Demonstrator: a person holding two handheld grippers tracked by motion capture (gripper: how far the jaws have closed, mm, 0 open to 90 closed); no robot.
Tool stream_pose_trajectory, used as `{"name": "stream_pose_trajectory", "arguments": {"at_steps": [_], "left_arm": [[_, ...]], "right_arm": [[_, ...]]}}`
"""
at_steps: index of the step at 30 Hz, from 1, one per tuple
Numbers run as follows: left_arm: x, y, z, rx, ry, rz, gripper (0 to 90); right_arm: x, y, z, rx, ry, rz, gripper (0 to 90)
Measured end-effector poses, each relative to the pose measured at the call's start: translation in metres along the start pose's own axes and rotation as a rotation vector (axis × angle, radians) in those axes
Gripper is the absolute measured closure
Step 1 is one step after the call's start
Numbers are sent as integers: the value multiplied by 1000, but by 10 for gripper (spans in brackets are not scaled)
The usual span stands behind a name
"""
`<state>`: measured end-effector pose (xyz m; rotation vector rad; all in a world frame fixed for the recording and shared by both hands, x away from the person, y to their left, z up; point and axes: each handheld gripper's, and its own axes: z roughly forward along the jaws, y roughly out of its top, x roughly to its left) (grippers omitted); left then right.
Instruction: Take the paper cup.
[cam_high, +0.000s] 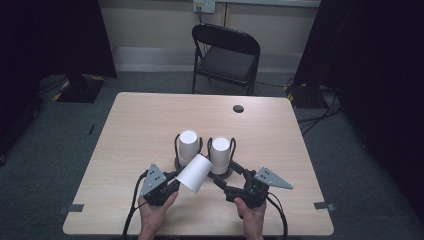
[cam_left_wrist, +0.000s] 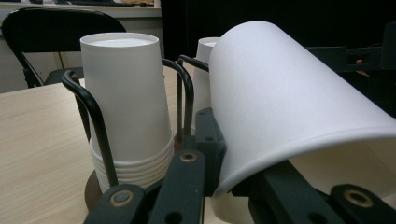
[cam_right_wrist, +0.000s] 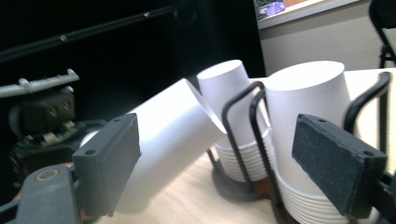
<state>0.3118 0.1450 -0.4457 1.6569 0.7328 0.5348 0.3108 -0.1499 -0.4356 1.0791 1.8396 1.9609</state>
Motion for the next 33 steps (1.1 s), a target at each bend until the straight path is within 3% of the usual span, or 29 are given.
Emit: {"name": "stream_pose_trajectory", "arguments": {"at_steps": [2, 6, 10, 12, 14, 16, 24, 28, 30, 33], "left_arm": [[1, 3, -1, 15, -2, 28, 860], [3, 8, -3, 34, -12, 37, 860], [4, 14, -2, 83, -24, 62, 860], [5, 17, 0, 114, -32, 63, 860], [5, 19, 2, 129, 0, 49, 861], [6, 22, 3, 148, -5, 50, 863], [3, 29, 8, 238, -51, 100, 864], [3, 31, 14, 304, -40, 117, 862], [3, 32, 17, 341, -47, 122, 862], [1, 34, 22, 388, -64, 129, 862]], "right_arm": [[-1, 0, -1, 7, -8, -20, 165], [1, -1, -4, 18, -40, -81, 185], [3, -2, -5, 51, -45, -118, 180], [4, -5, -5, 62, -38, -125, 173], [4, -6, -5, 74, -32, -133, 159], [4, -8, -6, 78, -28, -136, 153], [7, -8, -9, 113, -19, -205, 148], [10, -9, -9, 133, -23, -237, 156], [10, -9, -9, 141, -1, -237, 204], [12, -9, -7, 165, 16, -263, 188]]}}
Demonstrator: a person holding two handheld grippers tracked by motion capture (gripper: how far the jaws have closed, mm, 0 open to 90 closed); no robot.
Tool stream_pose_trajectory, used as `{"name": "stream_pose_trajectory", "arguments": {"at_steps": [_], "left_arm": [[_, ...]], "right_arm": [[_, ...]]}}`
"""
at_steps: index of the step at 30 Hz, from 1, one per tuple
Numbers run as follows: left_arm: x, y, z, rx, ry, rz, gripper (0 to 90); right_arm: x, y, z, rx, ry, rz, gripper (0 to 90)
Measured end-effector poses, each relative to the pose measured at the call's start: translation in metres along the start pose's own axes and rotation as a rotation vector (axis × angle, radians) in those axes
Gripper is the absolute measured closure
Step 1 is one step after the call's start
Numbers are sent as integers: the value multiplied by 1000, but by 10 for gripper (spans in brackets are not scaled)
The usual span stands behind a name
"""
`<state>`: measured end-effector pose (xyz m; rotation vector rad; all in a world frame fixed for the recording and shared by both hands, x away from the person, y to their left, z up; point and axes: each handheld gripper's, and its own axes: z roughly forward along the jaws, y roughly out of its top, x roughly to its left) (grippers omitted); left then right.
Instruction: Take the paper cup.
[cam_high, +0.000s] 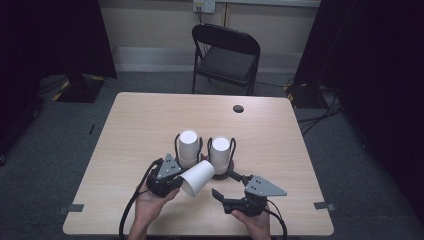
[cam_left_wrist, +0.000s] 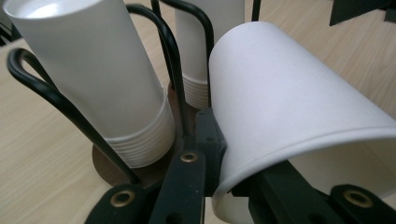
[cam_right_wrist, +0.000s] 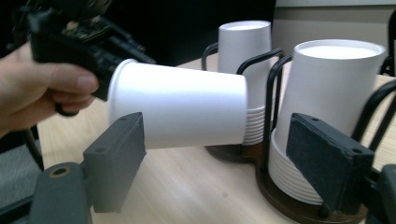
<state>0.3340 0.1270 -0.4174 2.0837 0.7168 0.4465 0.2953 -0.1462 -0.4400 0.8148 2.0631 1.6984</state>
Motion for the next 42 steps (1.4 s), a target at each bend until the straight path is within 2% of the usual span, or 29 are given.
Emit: {"name": "stream_pose_trajectory", "arguments": {"at_steps": [1, 2, 4, 5, 9, 11, 12, 15, 17, 22, 28, 32, 34, 36, 37, 39, 42], "left_arm": [[1, 2, 0, 21, -3, 23, 863], [1, 3, 2, 30, -8, 18, 863], [1, 5, 3, 57, -21, 37, 863], [0, 6, 4, 73, -41, 27, 863], [-2, 10, 9, 179, -83, 62, 865], [-4, 10, 13, 185, -83, 47, 866], [-5, 11, 14, 196, -90, 59, 866], [-6, 12, 17, 197, -101, 47, 866], [-5, 13, 17, 208, -113, 34, 865], [-2, 15, 20, 280, -136, 9, 866], [2, 14, 25, 323, -198, -19, 866], [3, 15, 25, 348, -214, -14, 866], [4, 16, 26, 360, -207, -17, 866], [4, 16, 27, 368, -220, -28, 868], [4, 18, 27, 389, -230, -8, 868], [4, 19, 28, 388, -227, -26, 868], [5, 21, 30, 403, -238, -28, 868]], "right_arm": [[0, 0, 1, 8, 5, -9, 182], [2, 0, 2, 18, 4, -21, 172], [4, 0, 3, 32, 7, -48, 167], [5, 0, 3, 36, 9, -62, 165], [8, 0, 5, 57, 28, -123, 164], [10, 0, 7, 85, 46, -153, 166], [12, 0, 8, 100, 49, -171, 166], [16, -1, 10, 125, 62, -212, 162], [18, -2, 11, 139, 57, -243, 155], [24, -7, 17, 219, 37, -339, 163], [32, -12, 23, 235, 46, -411, 170], [37, -13, 28, 259, 38, -462, 180], [39, -13, 30, 255, 32, -487, 198], [39, -13, 31, 246, 29, -499, 218], [40, -13, 31, 246, 35, -513, 215], [42, -13, 32, 241, 38, -535, 196], [44, -13, 35, 247, 30, -562, 175]]}}
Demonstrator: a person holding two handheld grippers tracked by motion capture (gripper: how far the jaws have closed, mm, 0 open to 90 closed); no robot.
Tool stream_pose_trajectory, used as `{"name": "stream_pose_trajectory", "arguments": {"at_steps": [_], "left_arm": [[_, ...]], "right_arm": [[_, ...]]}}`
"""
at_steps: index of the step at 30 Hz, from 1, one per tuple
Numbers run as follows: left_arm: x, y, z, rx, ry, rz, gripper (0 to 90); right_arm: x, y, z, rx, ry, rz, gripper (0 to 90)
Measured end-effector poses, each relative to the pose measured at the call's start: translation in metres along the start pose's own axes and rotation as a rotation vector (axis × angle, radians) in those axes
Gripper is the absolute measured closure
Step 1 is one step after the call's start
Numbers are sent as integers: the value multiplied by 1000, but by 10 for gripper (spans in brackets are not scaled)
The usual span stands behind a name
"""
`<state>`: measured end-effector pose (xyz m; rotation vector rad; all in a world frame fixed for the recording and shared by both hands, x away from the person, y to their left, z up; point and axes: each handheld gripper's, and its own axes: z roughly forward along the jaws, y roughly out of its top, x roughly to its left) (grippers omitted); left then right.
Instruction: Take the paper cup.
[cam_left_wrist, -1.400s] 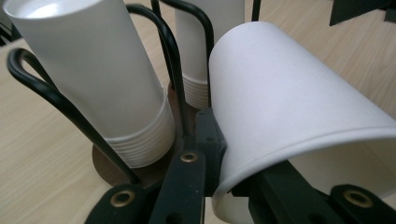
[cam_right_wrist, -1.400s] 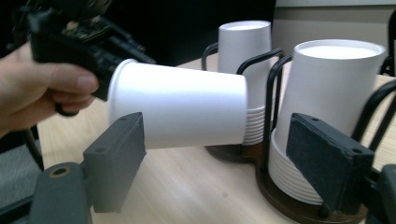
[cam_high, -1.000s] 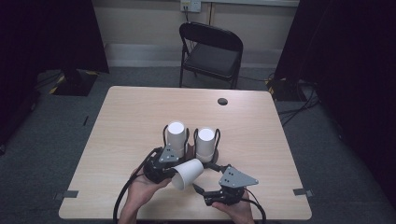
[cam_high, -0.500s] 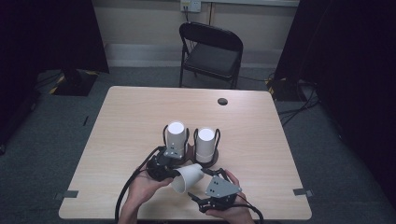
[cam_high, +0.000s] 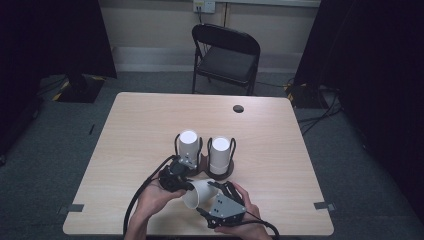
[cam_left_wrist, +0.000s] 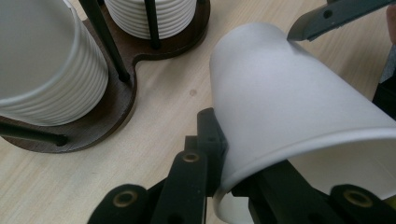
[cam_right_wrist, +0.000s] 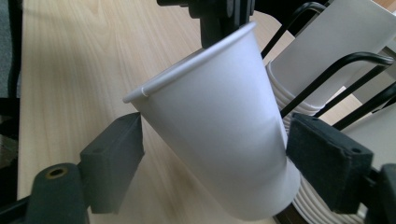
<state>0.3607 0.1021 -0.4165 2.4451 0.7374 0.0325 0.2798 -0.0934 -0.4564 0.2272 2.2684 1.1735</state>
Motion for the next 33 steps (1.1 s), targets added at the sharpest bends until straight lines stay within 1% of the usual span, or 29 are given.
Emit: {"name": "stream_pose_trajectory", "arguments": {"at_steps": [2, 3, 4, 7, 9, 10, 11, 12, 13, 15, 17, 18, 19, 21, 22, 23, 24, 25, 26, 28, 29, 31, 33], "left_arm": [[-1, 2, 1, 8, -6, 0, 868], [-1, 3, 1, 18, -7, 4, 868], [-1, 4, 2, 16, -8, 13, 867], [-2, 6, 2, 17, -14, 14, 870], [-4, 8, 3, 9, -36, 21, 872], [-5, 8, 3, 8, -39, 15, 873], [-5, 9, 3, 13, -33, 18, 873], [-5, 9, 3, 16, -29, 12, 873], [-4, 9, 2, 18, -32, 16, 873], [-4, 9, 2, 17, -29, 7, 874], [-5, 11, 2, 20, -26, 17, 874], [-5, 12, 2, 25, -28, 19, 874], [-7, 12, 3, 23, -31, 10, 874], [-7, 13, 3, 23, -37, 20, 875], [-7, 13, 3, 19, -43, 19, 875], [-7, 13, 3, 5, -55, 7, 875], [-7, 13, 3, -3, -68, 7, 876], [-8, 14, 4, -6, -71, 7, 877], [-8, 14, 4, 3, -63, 12, 877], [-9, 14, 4, 4, -52, 12, 875], [-9, 14, 4, 8, -53, 16, 874], [-9, 13, 4, 0, -64, 18, 871], [-10, 13, 3, -4, -62, 14, 870]], "right_arm": [[0, 1, 2, 5, -3, -12, 154], [0, 2, 2, 9, -4, -22, 148], [1, 2, 3, 12, -1, -26, 138], [2, 3, 7, 16, -7, -49, 150], [3, 3, 10, 7, -13, -66, 157], [3, 4, 11, 3, -10, -68, 162], [4, 5, 12, 2, -8, -69, 164], [4, 6, 13, 9, -8, -74, 167], [4, 7, 13, 10, -13, -80, 167], [3, 7, 14, 3, -18, -82, 168], [4, 7, 14, 0, -14, -87, 169], [4, 8, 15, 1, -19, -95, 171], [4, 8, 16, 2, -21, -100, 172], [4, 10, 18, -1, -13, -94, 174], [3, 10, 18, -3, -10, -94, 177], [3, 10, 19, -7, -8, -89, 177], [3, 10, 19, -13, -11, -88, 178], [3, 10, 19, -19, -11, -85, 180], [3, 11, 20, -18, -9, -85, 183], [4, 12, 21, -8, -10, -92, 191], [4, 12, 22, -12, -10, -93, 193], [5, 15, 21, -12, -10, -92, 201], [7, 17, 20, -13, -17, -98, 201]]}}
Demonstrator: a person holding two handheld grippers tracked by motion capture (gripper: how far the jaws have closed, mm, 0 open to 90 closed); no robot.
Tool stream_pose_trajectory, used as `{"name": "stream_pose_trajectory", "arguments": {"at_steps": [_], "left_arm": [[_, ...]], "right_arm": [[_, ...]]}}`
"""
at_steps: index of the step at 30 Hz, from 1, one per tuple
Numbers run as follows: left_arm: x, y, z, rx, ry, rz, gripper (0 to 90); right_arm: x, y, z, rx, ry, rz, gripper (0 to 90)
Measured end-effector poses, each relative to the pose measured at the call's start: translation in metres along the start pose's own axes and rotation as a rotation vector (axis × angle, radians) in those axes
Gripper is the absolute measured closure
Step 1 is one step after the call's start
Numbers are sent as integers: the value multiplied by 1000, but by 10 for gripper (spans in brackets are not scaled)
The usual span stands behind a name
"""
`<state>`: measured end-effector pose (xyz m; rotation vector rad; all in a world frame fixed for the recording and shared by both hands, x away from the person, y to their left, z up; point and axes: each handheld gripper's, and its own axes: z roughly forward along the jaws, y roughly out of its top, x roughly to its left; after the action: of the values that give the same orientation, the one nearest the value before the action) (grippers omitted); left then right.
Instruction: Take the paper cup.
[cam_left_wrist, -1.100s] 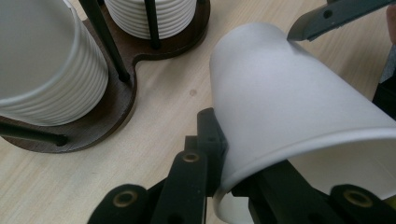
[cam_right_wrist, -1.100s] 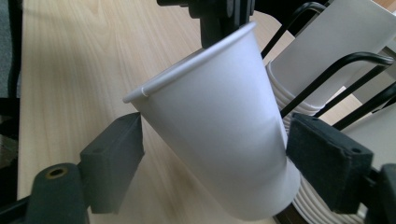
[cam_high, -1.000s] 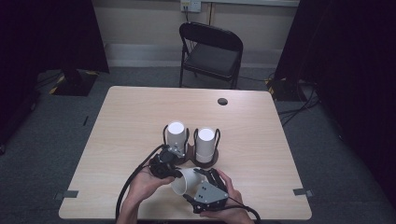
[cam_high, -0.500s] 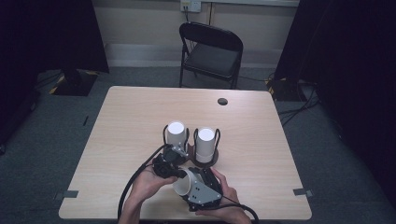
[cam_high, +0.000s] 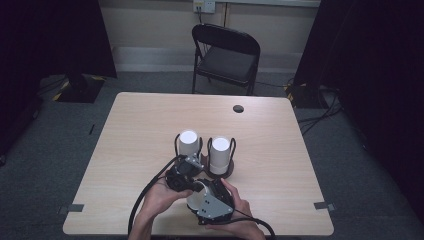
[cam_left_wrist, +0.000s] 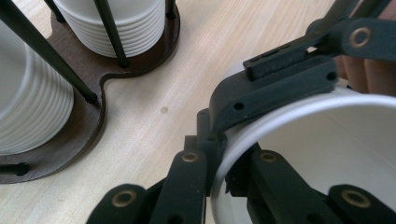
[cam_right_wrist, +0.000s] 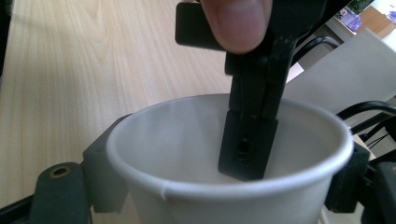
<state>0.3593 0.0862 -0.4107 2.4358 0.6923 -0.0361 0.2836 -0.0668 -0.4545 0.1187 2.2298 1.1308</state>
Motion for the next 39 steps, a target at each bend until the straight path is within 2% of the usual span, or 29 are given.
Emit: {"name": "stream_pose_trajectory", "arguments": {"at_steps": [1, 3, 5, 10, 12, 17, 20, 24, 25, 28, 30, 32, 34, 39], "left_arm": [[0, 0, -1, 0, 3, 6, 870], [-2, 0, -2, -13, 3, -9, 869], [-2, 1, -2, 0, 7, 4, 867], [-1, 0, 1, -8, 8, 3, 866], [-1, 0, 1, -13, 7, -12, 865], [-1, 0, 0, -7, 20, -17, 864], [0, 0, -1, -19, 7, -17, 866], [1, -1, 0, -33, -2, -21, 857], [1, -3, 0, -38, -8, -31, 855], [3, -5, -1, -45, -11, -20, 851], [2, -5, -2, -68, 2, -20, 842], [2, -5, -1, -97, -5, -35, 838], [2, -5, -3, -117, -3, -46, 823], [3, -9, -4, -172, -15, -61, 805]], "right_arm": [[0, 1, 0, 2, -2, -3, 202], [-1, 2, -1, -3, -1, 0, 204], [-1, 3, -2, -1, -4, 4, 207], [-2, 0, -3, 0, 4, 15, 229], [-1, 0, -3, 6, -5, 9, 229], [1, 0, -1, 11, -22, 6, 217], [2, 0, 0, 4, -29, 7, 207], [4, 2, 1, 18, -51, -19, 211], [4, 2, 1, 15, -49, -19, 217], [3, 1, 0, 6, -38, -3, 230], [3, 1, 0, 4, -41, 0, 232], [2, 0, -1, -5, -53, 8, 232], [0, -1, -3, -23, -64, 39, 233], [-4, -4, -5, -21, -72, 59, 234]]}}
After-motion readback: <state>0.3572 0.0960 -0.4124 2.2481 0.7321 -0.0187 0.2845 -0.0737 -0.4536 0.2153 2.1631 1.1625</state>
